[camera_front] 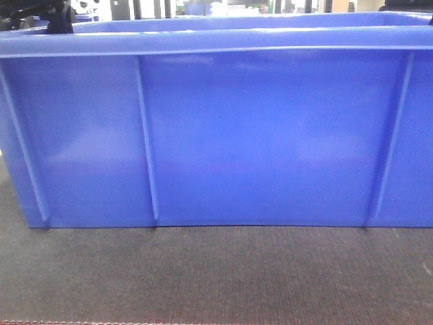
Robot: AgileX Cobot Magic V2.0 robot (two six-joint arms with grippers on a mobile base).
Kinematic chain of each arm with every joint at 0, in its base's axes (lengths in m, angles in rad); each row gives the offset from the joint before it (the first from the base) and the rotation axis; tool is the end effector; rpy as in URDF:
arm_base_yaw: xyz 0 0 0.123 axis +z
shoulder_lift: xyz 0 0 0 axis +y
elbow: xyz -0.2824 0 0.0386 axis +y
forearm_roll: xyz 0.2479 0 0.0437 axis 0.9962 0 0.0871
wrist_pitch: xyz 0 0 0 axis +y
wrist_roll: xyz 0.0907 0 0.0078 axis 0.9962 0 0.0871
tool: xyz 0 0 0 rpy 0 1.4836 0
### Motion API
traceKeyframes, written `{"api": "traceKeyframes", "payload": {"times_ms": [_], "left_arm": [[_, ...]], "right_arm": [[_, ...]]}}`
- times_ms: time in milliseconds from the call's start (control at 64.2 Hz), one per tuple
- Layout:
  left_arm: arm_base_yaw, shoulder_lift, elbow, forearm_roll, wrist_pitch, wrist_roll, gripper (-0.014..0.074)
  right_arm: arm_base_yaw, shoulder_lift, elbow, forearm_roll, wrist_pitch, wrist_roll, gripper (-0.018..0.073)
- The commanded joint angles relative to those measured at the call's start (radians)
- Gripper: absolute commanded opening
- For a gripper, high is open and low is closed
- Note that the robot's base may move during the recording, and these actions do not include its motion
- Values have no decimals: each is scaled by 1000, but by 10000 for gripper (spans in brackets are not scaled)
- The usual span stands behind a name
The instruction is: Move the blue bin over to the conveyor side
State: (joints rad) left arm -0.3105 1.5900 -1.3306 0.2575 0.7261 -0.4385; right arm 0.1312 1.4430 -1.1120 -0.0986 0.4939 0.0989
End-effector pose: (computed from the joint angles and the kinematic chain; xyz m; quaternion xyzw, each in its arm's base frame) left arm 0.3397 -0.0928 0.3139 0.0025 0.9383 -0.0153 0.3456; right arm 0.3161 0.0374 0.3077 -0.0450 0.9128 0.0077 0.4059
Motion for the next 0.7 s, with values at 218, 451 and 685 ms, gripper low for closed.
{"api": "traceKeyframes", "payload": {"times_ms": [218, 451, 685], "left_arm": [[-26, -2, -18, -29, -115, 1, 468], [-26, -3, -72, 54, -69, 1, 584], [-25, -21, -187, 68, 23, 1, 499]], "right_arm": [[30, -19, -16, 67, -269, -24, 456], [30, -67, -16, 55, -290, -24, 519], [30, -159, -16, 55, -304, -24, 514]]}}
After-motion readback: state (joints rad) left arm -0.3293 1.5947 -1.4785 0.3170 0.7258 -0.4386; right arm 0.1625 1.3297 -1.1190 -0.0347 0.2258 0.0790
